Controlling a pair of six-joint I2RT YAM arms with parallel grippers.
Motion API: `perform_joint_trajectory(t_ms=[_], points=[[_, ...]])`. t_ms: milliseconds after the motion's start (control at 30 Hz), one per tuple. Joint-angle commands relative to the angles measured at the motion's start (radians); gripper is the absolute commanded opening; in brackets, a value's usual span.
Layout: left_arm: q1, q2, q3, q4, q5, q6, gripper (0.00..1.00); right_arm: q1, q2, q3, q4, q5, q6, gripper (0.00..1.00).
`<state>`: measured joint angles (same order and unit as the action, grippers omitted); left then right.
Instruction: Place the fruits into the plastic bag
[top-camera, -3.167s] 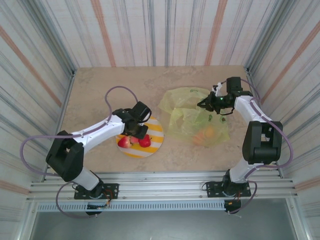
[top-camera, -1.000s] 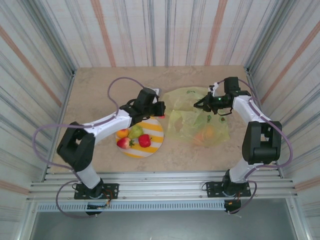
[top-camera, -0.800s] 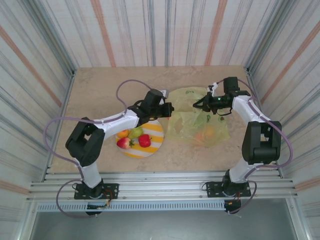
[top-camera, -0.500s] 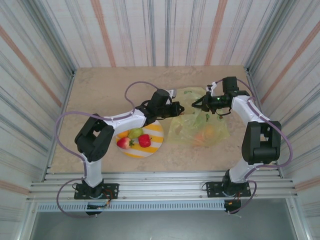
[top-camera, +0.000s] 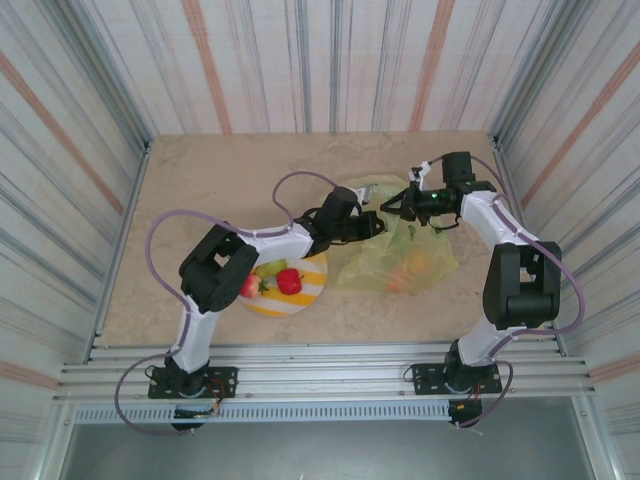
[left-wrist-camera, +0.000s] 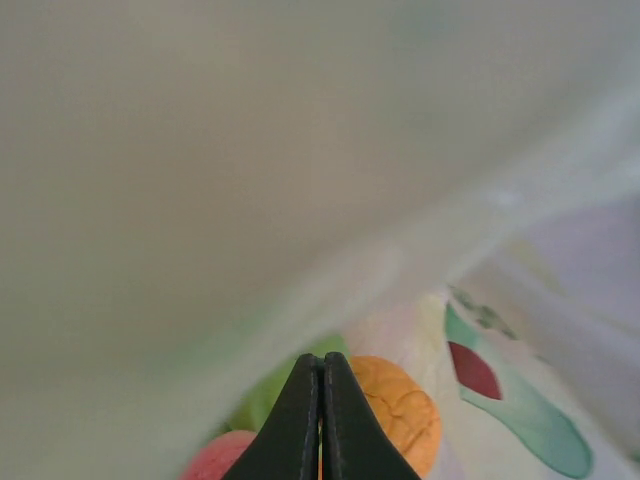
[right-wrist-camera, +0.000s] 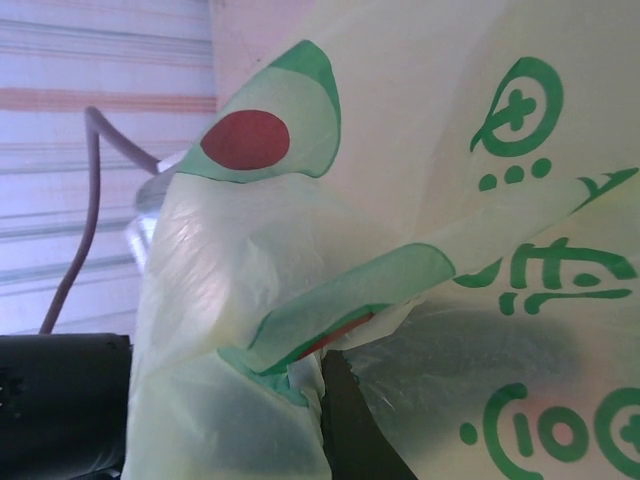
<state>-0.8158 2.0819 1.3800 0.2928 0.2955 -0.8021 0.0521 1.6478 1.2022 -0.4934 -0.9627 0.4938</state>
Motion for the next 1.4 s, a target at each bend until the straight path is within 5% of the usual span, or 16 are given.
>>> perform_joint_trajectory(t_ms=[0,533,1000,1167,1367], points=[[-0.006,0.003,0.019,0.012,-0.009,0.015,0.07,0.002,-0.011,-0.003,0.007,-0.005,0.016,0.0],[0.003,-0.084,-0.005,-0.077,-0.022,0.142,0.39,-0.007,-0.01,-0.008,-0.019,0.013,-0.011,0.0],[0.056,-0.372,-0.179,-0.29,0.005,0.381,0.63,-0.044,-0.004,0.013,-0.085,0.051,-0.067,0.0],[0.074,-0.472,-0.221,-0.411,-0.079,0.485,0.72,-0.043,-0.002,0.015,-0.088,0.054,-0.069,0.0],[0.181,-0.533,-0.317,-0.41,-0.15,0.432,0.86,-0.039,0.0,0.017,-0.088,0.056,-0.069,0.0]])
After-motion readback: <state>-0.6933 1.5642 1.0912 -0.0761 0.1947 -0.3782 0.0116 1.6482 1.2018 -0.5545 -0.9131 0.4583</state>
